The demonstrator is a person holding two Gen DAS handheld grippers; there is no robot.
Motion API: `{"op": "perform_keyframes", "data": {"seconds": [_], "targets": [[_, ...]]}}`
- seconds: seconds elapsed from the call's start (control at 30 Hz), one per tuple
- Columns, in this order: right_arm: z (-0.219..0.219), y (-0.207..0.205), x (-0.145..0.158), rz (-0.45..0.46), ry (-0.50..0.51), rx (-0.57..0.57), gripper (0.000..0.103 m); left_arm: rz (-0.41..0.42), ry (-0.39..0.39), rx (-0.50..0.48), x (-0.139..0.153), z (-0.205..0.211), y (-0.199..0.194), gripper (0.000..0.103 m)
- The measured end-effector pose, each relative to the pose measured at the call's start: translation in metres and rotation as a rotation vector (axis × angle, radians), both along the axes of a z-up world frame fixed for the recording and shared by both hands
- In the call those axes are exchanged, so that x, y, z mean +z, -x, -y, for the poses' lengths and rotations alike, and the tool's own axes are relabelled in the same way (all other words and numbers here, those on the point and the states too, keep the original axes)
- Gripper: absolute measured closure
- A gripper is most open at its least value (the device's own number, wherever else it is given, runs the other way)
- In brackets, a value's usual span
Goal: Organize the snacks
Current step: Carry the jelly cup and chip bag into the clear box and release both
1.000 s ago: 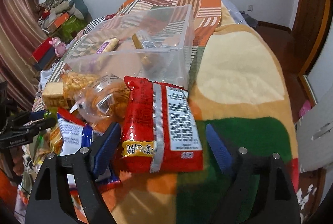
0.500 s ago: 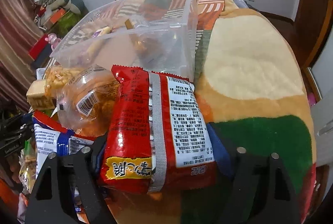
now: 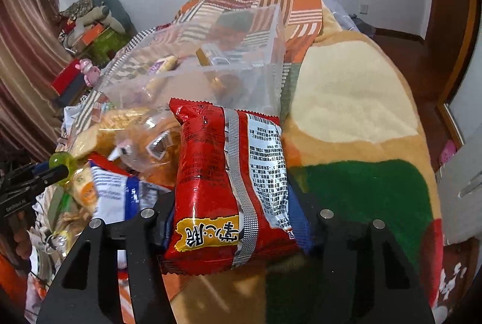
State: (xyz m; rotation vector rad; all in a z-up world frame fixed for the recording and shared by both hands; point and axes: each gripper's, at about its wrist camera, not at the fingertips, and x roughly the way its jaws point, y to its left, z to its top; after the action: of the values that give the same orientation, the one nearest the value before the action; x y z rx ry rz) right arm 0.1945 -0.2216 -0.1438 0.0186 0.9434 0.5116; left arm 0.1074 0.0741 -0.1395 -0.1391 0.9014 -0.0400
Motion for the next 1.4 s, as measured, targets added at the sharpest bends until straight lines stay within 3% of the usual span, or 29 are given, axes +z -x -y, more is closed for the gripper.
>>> {"op": "perform_keyframes", "data": {"seconds": [0.37,0.7,1.13,1.4], "targets": [[-0.005,0.006,0.035,0.113,-0.030,0.005,0.047,0.100,-0.001,-0.004,0.036,0.004,-0.003,0.057],[-0.017,-0.008,0.056,0.183,-0.083,-0.002,0.047,0.178,0.031,0.000,0.065,0.006,-0.036,0.057],[-0.039,-0.045,0.065,0.221,-0.106,-0.009,0.047,0.216,0.059,-0.008,0.079,0.007,-0.092,0.057],[-0.063,-0.069,0.057,0.203,-0.084,0.023,0.047,0.194,0.058,-0.024,0.070,0.016,-0.132,0.057]]}}
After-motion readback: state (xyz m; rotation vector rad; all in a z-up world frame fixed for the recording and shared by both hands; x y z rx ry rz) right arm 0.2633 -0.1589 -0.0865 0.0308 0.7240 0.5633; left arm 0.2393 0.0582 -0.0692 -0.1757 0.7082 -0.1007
